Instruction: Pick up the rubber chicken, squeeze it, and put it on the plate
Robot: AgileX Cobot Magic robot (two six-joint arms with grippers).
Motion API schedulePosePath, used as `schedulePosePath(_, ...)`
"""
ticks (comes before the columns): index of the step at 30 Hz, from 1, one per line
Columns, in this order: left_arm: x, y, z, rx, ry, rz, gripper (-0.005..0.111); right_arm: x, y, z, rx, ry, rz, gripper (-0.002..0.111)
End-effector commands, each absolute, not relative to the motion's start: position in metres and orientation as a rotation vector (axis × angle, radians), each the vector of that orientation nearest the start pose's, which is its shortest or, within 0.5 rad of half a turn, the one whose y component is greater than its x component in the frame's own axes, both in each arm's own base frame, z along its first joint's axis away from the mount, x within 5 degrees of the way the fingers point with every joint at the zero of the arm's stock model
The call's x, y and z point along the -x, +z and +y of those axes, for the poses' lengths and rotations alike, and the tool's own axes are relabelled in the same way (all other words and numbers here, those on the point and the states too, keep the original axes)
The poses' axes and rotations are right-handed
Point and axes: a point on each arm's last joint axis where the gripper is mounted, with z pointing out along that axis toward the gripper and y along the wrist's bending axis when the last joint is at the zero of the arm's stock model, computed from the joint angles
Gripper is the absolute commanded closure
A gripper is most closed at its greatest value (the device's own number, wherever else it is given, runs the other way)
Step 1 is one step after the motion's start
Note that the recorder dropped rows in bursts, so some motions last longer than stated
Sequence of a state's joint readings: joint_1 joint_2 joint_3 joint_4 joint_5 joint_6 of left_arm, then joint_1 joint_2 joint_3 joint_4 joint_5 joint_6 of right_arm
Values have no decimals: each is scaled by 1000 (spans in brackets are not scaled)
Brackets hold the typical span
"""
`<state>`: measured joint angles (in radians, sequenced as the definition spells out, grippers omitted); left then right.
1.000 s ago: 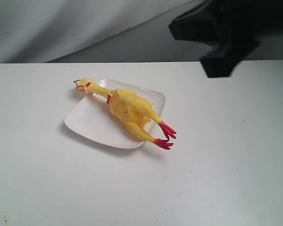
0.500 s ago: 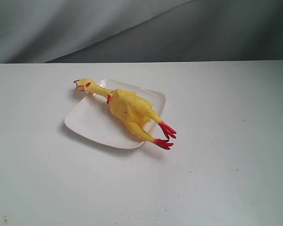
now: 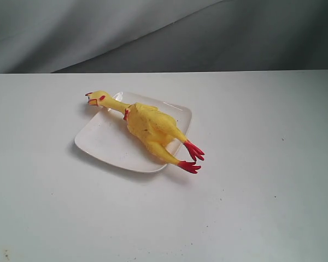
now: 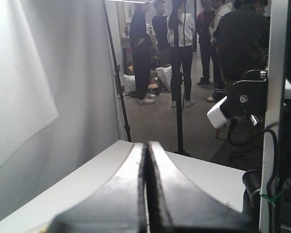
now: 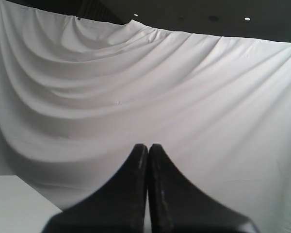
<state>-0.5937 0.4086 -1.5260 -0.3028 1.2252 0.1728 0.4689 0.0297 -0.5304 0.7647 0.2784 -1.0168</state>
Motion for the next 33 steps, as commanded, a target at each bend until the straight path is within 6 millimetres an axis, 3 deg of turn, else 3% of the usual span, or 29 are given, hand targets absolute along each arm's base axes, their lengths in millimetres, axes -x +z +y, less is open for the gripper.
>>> schedulePosePath(1,87,512,28,-727,-650,1436,107,9,360,14,579,294,1045,108)
schedulePosePath(13,87,512,28,-727,-650,1436,107,10,361,13,568,281,1035,108)
schedulePosePath(19,87,512,28,-727,-650,1436,107,12,362,9,357,367,1077,108)
schedulePosePath(33,87,512,28,-727,-650,1436,107,-2,328,-1,43,-72,1508,108)
